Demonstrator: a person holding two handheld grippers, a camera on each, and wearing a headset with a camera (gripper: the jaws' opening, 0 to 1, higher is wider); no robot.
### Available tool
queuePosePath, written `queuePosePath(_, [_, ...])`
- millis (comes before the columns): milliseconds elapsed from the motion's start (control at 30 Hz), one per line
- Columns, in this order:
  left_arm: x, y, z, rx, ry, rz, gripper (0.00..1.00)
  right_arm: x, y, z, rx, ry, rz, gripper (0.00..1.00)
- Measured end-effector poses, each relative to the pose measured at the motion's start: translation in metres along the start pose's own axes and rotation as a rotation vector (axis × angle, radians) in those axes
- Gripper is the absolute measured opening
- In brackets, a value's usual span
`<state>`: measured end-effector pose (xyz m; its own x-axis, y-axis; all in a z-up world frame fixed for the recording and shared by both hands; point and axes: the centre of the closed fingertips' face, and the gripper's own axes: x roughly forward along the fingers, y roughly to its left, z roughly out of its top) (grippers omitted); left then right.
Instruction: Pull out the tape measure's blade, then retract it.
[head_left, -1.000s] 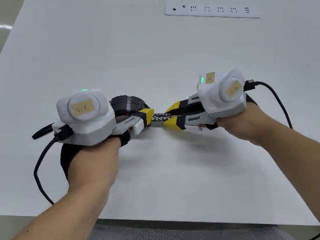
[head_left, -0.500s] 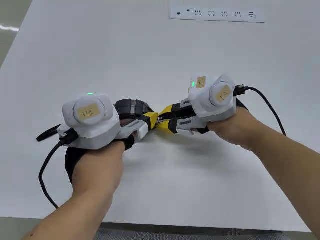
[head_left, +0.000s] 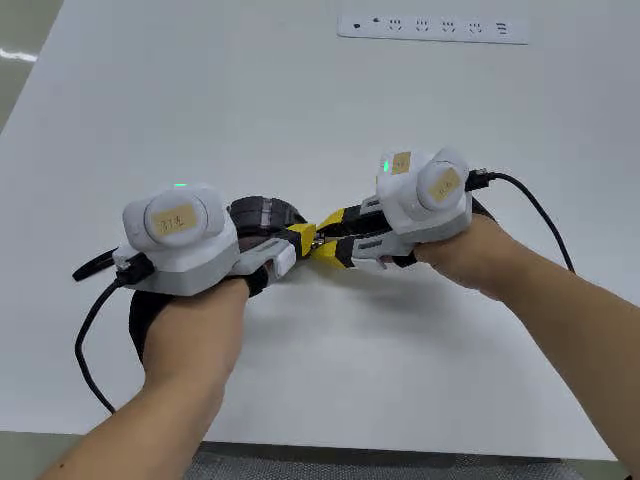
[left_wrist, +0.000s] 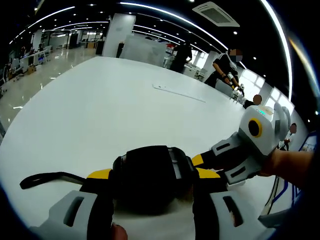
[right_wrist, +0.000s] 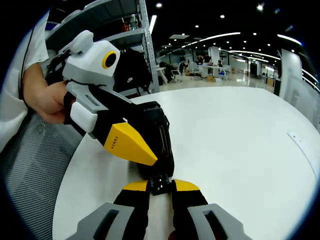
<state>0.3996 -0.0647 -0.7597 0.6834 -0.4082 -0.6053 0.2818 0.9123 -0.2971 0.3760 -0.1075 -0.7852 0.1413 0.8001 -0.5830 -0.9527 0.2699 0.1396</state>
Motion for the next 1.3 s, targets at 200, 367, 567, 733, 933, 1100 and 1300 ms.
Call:
queuePosePath(200, [-0.001, 0.000, 0.000, -0.001, -0.003, -0.007, 0.60, -0.001, 0.000, 0.003, 0.010, -0.002, -0.004, 0.19])
queuePosePath(367, [-0.004, 0.001, 0.003, 0.041, -0.016, -0.015, 0.60, -0.004, -0.001, 0.001, 0.016, 0.001, -0.012, 0.21])
queuePosePath(567, [-0.007, 0.002, 0.002, 0.049, -0.014, -0.025, 0.61, -0.006, -0.001, 0.001, 0.027, -0.004, -0.017, 0.22])
queuePosePath(733, [-0.012, 0.001, 0.001, 0.066, -0.021, -0.042, 0.62, -0.010, 0.001, 0.001, 0.027, -0.006, -0.029, 0.24])
queuePosePath(933, [-0.021, -0.001, -0.001, 0.113, -0.014, -0.078, 0.65, -0.024, 0.002, 0.003, 0.039, -0.019, -0.065, 0.28])
queuePosePath(1100, [-0.032, 0.001, -0.003, 0.159, -0.007, -0.104, 0.65, -0.036, 0.004, 0.002, 0.069, -0.032, -0.101, 0.33])
queuePosePath(1300, [-0.043, 0.008, -0.005, 0.196, 0.002, -0.128, 0.66, -0.054, 0.007, 0.000, 0.096, -0.042, -0.159, 0.40])
